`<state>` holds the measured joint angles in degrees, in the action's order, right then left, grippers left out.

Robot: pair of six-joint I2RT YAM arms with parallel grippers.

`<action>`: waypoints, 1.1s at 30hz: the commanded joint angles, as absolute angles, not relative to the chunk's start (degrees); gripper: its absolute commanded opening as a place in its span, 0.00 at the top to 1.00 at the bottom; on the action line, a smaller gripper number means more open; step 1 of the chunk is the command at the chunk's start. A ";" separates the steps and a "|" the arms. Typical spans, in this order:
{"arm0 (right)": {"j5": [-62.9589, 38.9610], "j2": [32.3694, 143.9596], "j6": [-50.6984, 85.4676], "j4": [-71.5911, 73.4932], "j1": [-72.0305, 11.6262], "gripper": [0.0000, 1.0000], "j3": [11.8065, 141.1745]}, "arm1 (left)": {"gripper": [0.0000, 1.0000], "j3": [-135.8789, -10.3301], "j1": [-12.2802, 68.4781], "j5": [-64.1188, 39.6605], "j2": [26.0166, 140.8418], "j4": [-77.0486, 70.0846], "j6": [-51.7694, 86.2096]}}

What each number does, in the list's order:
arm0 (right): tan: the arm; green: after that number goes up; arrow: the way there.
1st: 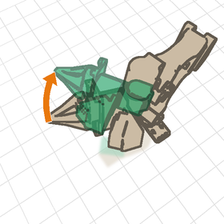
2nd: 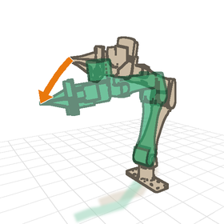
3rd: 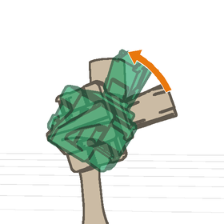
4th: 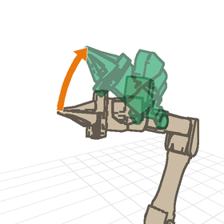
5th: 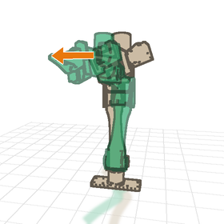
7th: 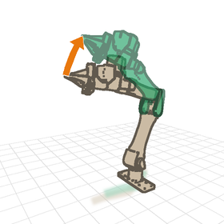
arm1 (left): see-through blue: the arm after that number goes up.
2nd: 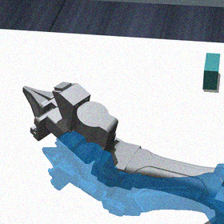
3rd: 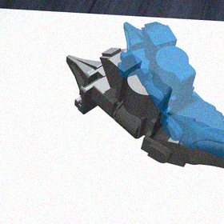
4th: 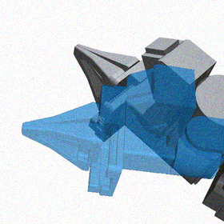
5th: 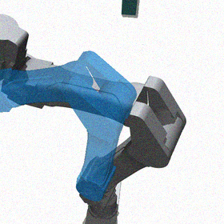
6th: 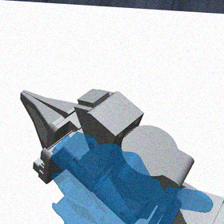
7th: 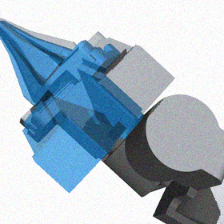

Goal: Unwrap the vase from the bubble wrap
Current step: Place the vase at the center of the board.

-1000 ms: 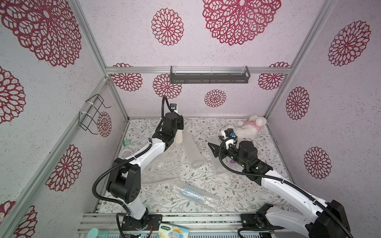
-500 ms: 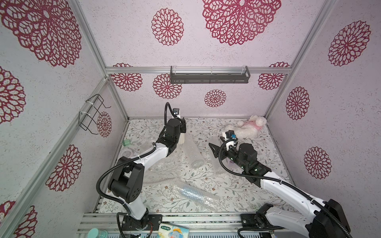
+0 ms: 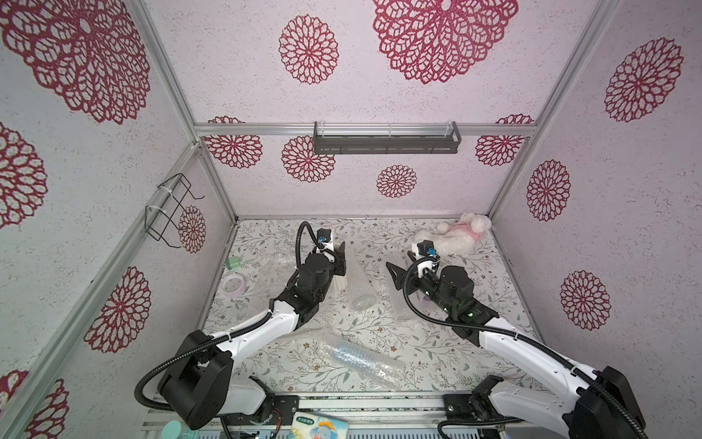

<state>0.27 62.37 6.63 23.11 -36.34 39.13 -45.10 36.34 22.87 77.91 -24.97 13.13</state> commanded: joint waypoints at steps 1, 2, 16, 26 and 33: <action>2.66 60.59 7.41 25.40 -35.96 0.18 38.89 | 0.72 -43.32 38.27 24.55 75.27 -30.65 14.80; 3.02 60.56 7.30 25.44 -35.95 0.18 38.79 | 0.72 -42.55 38.58 24.62 74.95 -30.91 15.20; 6.63 60.17 7.15 26.10 -34.93 0.18 37.53 | 0.72 -34.76 43.47 26.88 74.15 -33.64 19.24; 6.00 61.04 7.21 26.81 -34.80 0.18 37.27 | 0.73 -33.39 46.59 29.27 76.74 -35.89 19.24; 5.20 61.13 7.17 26.59 -34.80 0.19 37.35 | 0.73 -33.31 46.79 31.43 76.00 -35.22 17.65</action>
<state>5.32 61.67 6.66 24.60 -35.00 37.12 -32.97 46.46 29.28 76.95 -30.17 17.89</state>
